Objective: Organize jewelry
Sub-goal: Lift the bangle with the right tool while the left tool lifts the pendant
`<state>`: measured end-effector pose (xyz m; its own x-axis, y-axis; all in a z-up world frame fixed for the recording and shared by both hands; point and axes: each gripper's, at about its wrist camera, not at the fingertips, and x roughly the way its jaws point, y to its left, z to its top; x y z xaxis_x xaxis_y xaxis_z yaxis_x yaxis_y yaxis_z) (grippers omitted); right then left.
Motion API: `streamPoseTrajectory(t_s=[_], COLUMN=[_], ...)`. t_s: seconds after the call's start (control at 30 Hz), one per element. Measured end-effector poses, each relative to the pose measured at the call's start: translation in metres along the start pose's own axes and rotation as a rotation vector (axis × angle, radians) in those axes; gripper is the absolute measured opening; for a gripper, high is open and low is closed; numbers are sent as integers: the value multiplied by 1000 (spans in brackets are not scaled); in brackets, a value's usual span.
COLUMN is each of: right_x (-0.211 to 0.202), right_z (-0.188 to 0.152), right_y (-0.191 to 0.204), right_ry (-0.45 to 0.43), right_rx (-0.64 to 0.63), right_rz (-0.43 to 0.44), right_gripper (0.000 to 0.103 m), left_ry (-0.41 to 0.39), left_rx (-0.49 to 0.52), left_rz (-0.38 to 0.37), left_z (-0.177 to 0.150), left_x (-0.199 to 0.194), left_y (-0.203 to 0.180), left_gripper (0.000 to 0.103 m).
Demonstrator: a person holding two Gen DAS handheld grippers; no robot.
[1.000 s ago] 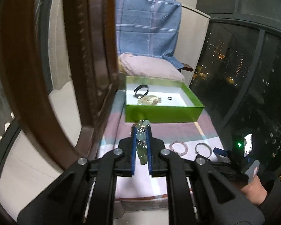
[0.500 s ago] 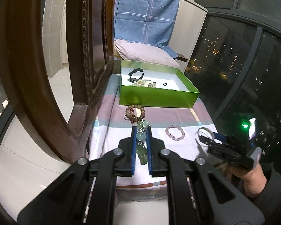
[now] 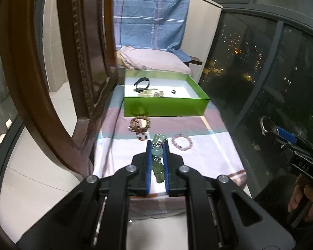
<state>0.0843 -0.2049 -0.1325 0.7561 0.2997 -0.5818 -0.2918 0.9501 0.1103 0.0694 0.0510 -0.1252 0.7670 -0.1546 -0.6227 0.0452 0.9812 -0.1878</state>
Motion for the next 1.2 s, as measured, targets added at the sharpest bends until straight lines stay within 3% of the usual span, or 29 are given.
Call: streamPoseTrajectory(t_s=[0.37, 1.2], right_x=[-18, -12], right_z=[-4, 0], right_y=[9, 3], right_ry=[-26, -8], right_rx=[9, 11], right_rz=[36, 56], right_gripper=[56, 56], left_ry=[14, 45], left_rx=[15, 30], left_rz=[24, 21], left_z=[-1, 1], left_x=[-13, 0], left_y=[-29, -37], left_gripper=[10, 10])
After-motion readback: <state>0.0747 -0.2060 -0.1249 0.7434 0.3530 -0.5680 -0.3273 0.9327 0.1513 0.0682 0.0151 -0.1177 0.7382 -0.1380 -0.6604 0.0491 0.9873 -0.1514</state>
